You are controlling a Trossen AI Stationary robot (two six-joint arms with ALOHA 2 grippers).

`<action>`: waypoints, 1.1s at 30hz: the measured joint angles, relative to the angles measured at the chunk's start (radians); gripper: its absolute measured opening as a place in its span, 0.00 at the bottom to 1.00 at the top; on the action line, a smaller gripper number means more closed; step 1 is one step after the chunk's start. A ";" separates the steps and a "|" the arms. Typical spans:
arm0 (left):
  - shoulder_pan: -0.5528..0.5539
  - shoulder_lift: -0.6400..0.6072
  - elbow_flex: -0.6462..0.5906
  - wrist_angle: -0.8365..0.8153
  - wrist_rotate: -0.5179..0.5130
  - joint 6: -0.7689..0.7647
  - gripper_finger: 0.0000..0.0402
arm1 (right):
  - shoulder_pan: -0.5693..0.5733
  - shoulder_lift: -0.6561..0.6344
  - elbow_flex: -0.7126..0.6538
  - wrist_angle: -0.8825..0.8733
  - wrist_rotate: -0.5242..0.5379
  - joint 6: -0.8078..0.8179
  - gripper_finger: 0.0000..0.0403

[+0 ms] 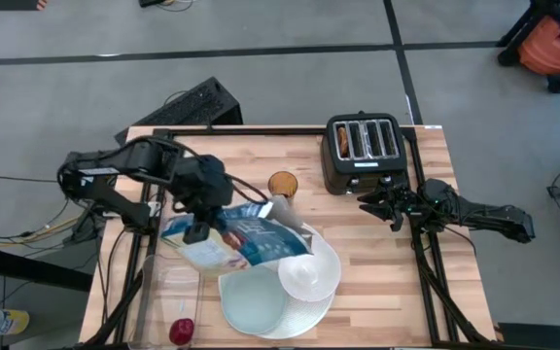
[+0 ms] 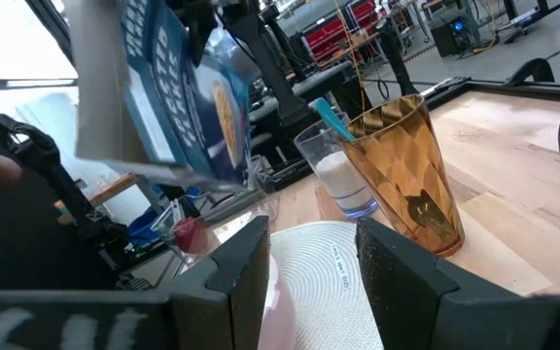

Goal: Arrange a breakfast setting
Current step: Pour the cereal into the white bowl

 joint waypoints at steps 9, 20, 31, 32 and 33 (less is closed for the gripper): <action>-0.003 0.071 0.000 0.000 0.063 -0.046 0.22 | 0.000 0.000 0.000 0.000 0.000 0.000 0.44; -0.004 0.155 0.000 0.000 0.186 -0.133 0.22 | 0.000 0.000 0.000 0.000 0.000 0.000 0.44; 0.022 0.156 -0.001 0.038 0.279 -0.310 0.22 | 0.000 0.000 0.000 0.000 0.000 0.000 0.44; 0.021 0.156 -0.001 0.038 0.290 -0.324 0.22 | 0.000 0.000 0.000 0.000 0.000 0.000 0.44; 0.020 0.156 -0.001 0.038 0.302 -0.337 0.22 | 0.000 0.000 0.000 0.000 0.000 0.000 0.44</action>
